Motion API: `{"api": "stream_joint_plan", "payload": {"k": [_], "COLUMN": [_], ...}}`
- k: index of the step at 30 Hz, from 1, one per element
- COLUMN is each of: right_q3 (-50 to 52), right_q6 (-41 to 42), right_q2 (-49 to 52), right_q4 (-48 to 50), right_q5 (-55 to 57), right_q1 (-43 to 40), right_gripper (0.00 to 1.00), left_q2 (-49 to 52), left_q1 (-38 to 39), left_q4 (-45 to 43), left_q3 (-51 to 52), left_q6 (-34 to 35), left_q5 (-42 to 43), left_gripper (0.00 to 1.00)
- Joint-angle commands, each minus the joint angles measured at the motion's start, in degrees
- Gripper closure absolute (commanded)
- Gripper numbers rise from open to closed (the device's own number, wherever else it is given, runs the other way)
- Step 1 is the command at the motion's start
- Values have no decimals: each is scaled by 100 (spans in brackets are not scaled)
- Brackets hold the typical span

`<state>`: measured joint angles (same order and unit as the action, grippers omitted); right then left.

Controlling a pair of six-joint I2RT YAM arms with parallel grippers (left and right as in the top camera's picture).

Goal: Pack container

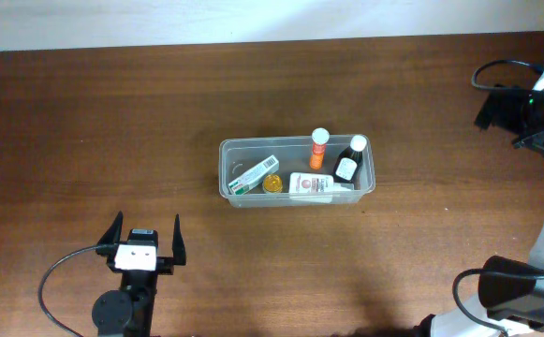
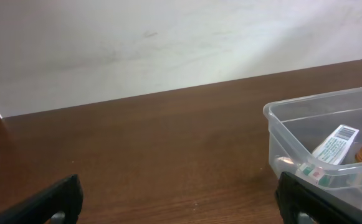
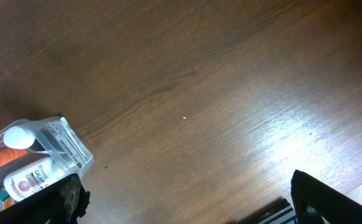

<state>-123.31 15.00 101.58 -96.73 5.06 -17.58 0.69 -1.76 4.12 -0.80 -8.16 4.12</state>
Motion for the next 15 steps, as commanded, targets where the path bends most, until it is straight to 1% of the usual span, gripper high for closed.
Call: {"api": "stream_joint_plan", "payload": {"k": [1, 8, 11, 13, 15], "right_q3": [0, 0, 4, 31, 249], "right_q6": [52, 52, 50, 48, 55], "right_q2": [-66, -957, -1742, -2063, -2516], "right_q4": [2, 4, 2, 24, 94], "right_q5": [9, 11, 17, 153, 68], "right_q1": [-4, 46, 184, 221, 225], "right_gripper": [2, 2, 2, 2, 2], "left_q2": [-39, -39, -39, -39, -39], "left_q1": [-33, -33, -33, -33, -33], "left_q4": [20, 20, 20, 20, 20], "left_q3": [28, 28, 28, 28, 28], "left_q6": [-94, -94, -94, -94, -94], "left_q5": [61, 61, 63, 63, 61], "left_gripper": [1, 1, 1, 1, 0]}}
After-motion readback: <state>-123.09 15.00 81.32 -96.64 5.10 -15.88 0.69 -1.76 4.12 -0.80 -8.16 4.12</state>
